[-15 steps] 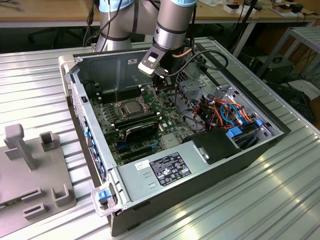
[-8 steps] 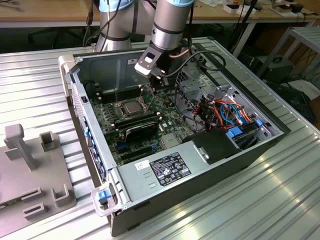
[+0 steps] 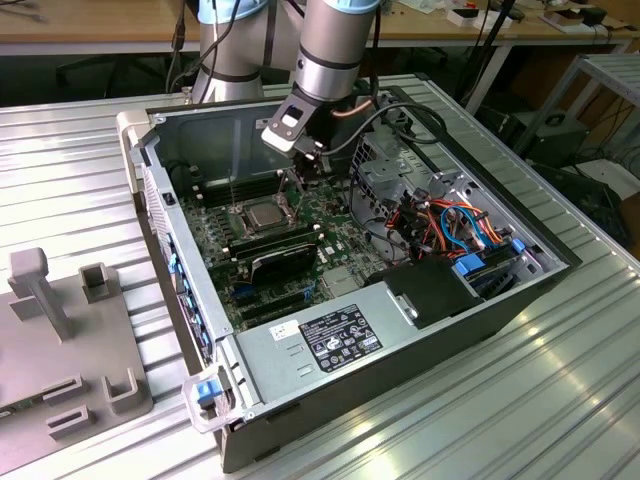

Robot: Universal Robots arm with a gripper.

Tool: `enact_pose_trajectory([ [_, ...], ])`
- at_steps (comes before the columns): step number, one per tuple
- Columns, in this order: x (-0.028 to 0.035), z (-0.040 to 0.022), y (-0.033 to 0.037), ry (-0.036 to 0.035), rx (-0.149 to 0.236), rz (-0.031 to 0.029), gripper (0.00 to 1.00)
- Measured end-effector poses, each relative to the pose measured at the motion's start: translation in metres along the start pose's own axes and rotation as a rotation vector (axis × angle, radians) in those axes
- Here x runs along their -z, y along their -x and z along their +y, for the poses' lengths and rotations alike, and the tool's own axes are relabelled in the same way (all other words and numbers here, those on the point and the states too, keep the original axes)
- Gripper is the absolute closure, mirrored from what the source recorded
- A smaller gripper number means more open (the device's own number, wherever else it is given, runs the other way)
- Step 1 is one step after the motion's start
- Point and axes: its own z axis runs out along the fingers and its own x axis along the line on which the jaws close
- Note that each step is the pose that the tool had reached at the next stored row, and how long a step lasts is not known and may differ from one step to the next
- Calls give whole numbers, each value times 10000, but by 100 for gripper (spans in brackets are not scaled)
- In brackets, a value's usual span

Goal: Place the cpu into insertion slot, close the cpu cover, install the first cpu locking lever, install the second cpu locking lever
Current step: 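Close the cpu cover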

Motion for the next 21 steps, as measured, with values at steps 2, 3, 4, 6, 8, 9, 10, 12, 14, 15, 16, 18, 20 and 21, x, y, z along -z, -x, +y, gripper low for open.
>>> enact_pose_trajectory([
  [2, 0, -38, 0, 23, 0, 1, 89],
  [3, -1, -56, 0, 34, -1, 2, 89],
  [4, -3, -67, 1, 35, 0, 1, 89],
  [6, -5, -99, 1, 35, 0, 0, 89],
  [8, -6, -128, 0, 39, 0, 3, 89],
  [9, -6, -138, 1, 39, -1, 2, 89],
  [10, -5, -147, 1, 39, -1, 1, 89],
  [12, -5, -164, 1, 40, 0, 1, 89],
  [14, -5, -165, 1, 41, 0, 1, 89],
  [15, -6, -167, 1, 41, -1, 1, 89],
  [16, -10, -174, 2, 41, -1, 2, 89],
  [18, -17, -200, 3, 41, -1, 0, 89],
  [20, -27, -246, 5, 41, 1, 2, 89],
  [21, -32, -267, 6, 42, 0, 2, 89],
])
